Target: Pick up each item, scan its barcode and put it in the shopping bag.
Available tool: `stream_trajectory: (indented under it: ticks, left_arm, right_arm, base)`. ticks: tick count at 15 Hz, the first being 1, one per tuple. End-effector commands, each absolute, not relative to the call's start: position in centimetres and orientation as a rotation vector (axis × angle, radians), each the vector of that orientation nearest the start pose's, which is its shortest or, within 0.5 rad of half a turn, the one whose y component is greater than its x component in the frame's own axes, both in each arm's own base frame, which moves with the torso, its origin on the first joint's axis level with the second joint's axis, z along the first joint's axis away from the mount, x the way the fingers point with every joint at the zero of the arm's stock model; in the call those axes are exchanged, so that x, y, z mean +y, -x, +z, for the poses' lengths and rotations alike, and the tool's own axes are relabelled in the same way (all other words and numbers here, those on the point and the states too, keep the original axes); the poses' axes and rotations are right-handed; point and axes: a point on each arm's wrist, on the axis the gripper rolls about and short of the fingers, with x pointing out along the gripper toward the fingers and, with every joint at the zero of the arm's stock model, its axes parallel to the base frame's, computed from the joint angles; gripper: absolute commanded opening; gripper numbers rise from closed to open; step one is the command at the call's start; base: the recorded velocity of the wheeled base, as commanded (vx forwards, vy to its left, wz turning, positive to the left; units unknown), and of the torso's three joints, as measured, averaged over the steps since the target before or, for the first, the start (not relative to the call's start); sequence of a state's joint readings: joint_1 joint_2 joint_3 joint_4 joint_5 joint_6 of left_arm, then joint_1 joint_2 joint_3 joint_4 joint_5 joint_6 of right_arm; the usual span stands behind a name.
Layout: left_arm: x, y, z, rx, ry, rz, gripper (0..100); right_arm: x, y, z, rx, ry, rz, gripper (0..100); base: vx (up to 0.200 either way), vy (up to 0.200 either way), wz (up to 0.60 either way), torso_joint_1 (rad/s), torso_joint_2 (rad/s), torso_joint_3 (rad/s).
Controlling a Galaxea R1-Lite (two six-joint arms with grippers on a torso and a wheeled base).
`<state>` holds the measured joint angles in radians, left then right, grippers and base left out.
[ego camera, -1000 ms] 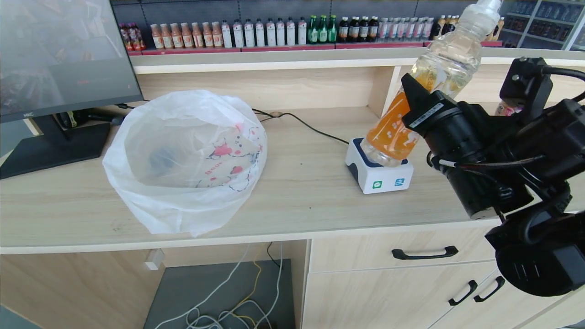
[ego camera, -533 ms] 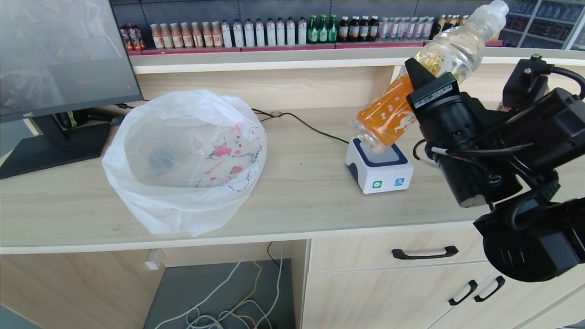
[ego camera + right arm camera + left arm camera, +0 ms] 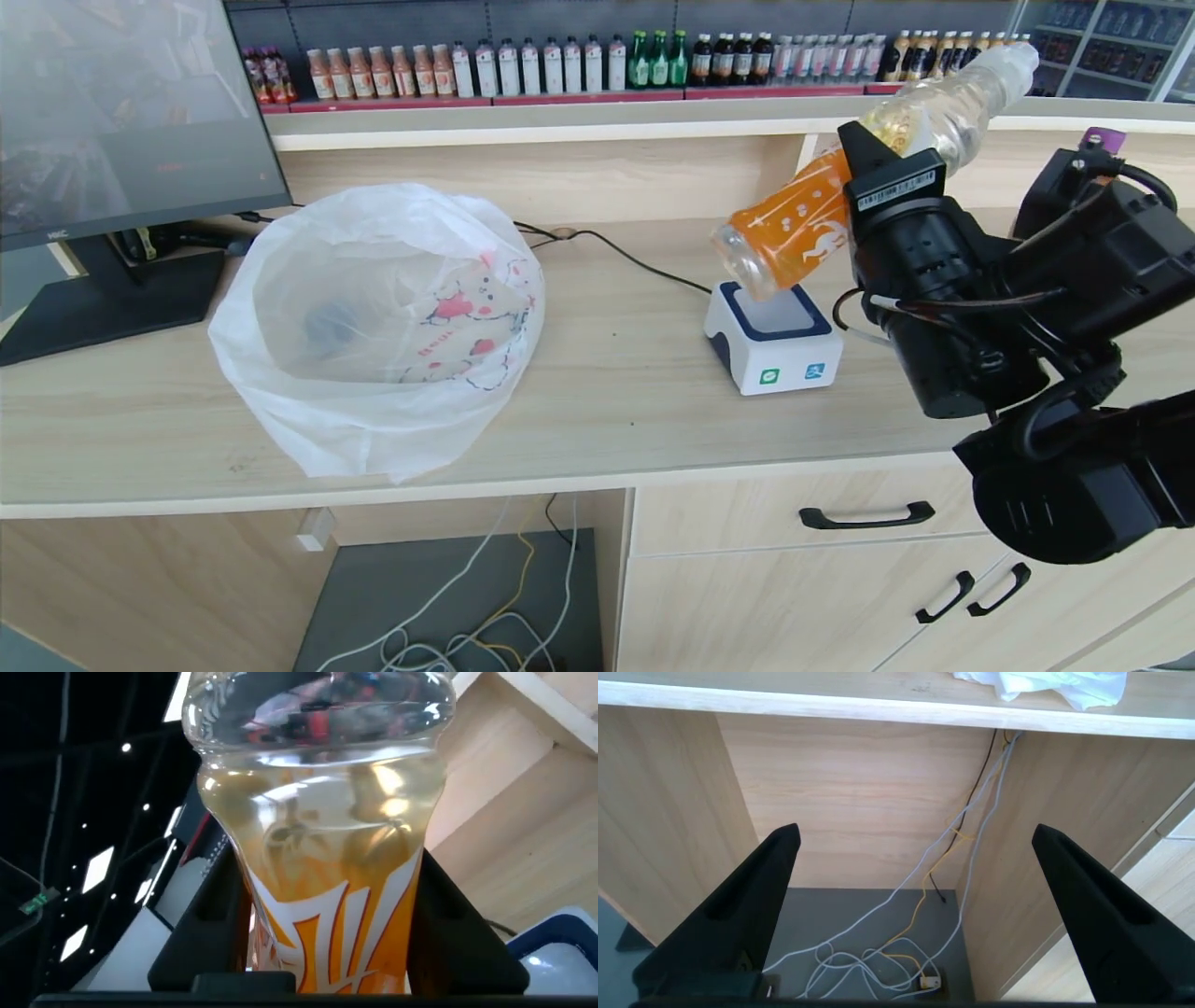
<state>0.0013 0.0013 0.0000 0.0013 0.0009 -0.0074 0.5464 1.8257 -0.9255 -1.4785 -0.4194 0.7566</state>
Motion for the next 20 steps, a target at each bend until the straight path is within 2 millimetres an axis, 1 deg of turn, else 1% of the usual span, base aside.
stream_trajectory:
  ticks: [1, 4, 6, 8, 10, 12, 17, 20]
  left_arm:
    - [0.0, 2.3, 7.5, 0.003, 0.008, 0.003, 100]
    - [0.0, 2.3, 7.5, 0.003, 0.008, 0.003, 100]
    - [0.0, 2.3, 7.5, 0.003, 0.008, 0.003, 100]
    - [0.0, 2.3, 7.5, 0.003, 0.008, 0.003, 100]
    - [0.0, 2.3, 7.5, 0.003, 0.008, 0.003, 100]
    - [0.0, 2.3, 7.5, 0.003, 0.008, 0.003, 100]
    - [0.0, 2.3, 7.5, 0.003, 0.008, 0.003, 100]
    - [0.0, 2.3, 7.5, 0.003, 0.008, 0.003, 100]
  right_arm:
    - [16.3, -29.2, 24.9, -0.432, -1.021, 0.306, 0]
    - [15.4, -31.0, 23.9, -0.424, -1.068, 0.269, 0]
    - [15.4, -31.7, 24.1, -0.438, -1.105, 0.275, 0]
    - [15.6, -32.1, 23.4, -0.401, -1.126, 0.267, 0]
    - [15.7, -32.3, 23.1, -0.392, -1.149, 0.268, 0]
    - [15.7, -32.6, 22.5, -0.389, -1.169, 0.234, 0]
    - [15.7, -32.9, 22.1, -0.379, -1.195, 0.226, 0]
    - [15.3, -33.4, 21.5, -0.378, -1.196, 0.204, 0]
  base:
    - [0.000, 0.000, 0.00, 0.000, 0.00, 0.000]
    - [0.000, 0.000, 0.00, 0.000, 0.00, 0.000]
    - [0.000, 0.000, 0.00, 0.000, 0.00, 0.000]
    - [0.000, 0.000, 0.00, 0.000, 0.00, 0.000]
    - [0.000, 0.000, 0.00, 0.000, 0.00, 0.000]
    - [0.000, 0.000, 0.00, 0.000, 0.00, 0.000]
    - [0.000, 0.000, 0.00, 0.000, 0.00, 0.000]
    - [0.000, 0.000, 0.00, 0.000, 0.00, 0.000]
